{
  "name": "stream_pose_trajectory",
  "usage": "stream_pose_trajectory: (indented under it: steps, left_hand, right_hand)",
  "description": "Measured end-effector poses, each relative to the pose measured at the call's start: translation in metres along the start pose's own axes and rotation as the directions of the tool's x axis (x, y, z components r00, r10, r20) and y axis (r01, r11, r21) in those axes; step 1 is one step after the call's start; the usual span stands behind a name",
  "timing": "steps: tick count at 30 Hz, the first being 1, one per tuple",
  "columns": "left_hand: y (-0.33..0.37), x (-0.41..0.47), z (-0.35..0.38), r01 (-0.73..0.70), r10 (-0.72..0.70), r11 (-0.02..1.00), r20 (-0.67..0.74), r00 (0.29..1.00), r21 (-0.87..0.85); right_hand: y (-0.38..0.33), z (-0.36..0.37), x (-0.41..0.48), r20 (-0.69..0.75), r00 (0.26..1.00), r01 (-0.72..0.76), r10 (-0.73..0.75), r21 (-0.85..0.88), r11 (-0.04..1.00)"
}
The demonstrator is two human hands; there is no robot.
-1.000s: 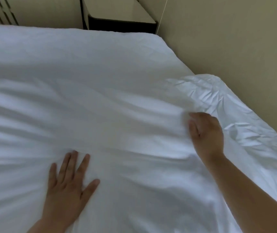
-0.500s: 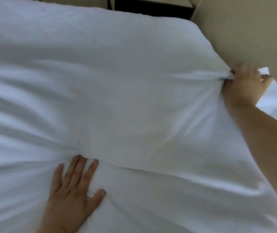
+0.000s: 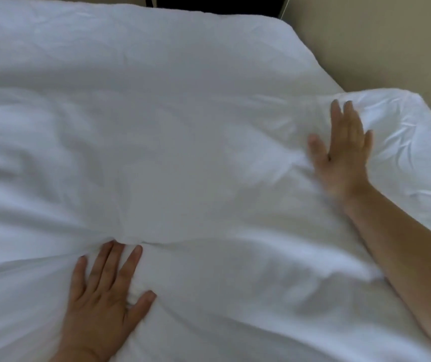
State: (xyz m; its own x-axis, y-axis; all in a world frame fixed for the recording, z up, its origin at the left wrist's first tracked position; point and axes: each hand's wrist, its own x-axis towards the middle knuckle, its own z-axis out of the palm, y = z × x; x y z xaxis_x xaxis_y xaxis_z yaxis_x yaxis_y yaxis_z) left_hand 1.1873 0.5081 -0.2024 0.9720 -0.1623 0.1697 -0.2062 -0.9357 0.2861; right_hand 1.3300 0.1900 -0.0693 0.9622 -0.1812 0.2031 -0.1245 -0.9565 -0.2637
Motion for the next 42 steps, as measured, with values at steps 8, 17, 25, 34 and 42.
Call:
stream_pose_trajectory:
  steps: [8,17,25,34,42]
  left_hand:
    - [0.012,-0.01,-0.015,0.031,-0.031,1.0,0.111,0.993,0.001]
    - [0.037,-0.046,-0.034,0.149,-0.127,0.982,0.177,0.976,-0.118]
    - [0.122,-0.113,-0.04,-0.153,0.197,0.963,0.19,0.962,-0.224]
    - [0.126,-0.112,-0.048,-0.197,0.16,0.98,0.521,0.838,0.015]
    - [0.084,-0.116,-0.165,0.355,-0.109,0.821,0.487,0.866,-0.447]
  right_hand:
    - [0.046,0.005,-0.112,0.394,0.893,0.378,-0.217,-0.397,0.836]
    - [0.197,-0.122,-0.175,0.106,0.69,-0.641,0.716,-0.369,0.673]
    - [0.165,-0.109,-0.264,0.329,0.24,-0.538,0.913,0.828,-0.157]
    - [0.127,-0.133,-0.247,0.32,0.325,-0.437,0.89,0.885,-0.158]
    - [-0.067,-0.191,-0.216,-0.187,0.91,-0.11,0.371,0.753,0.649]
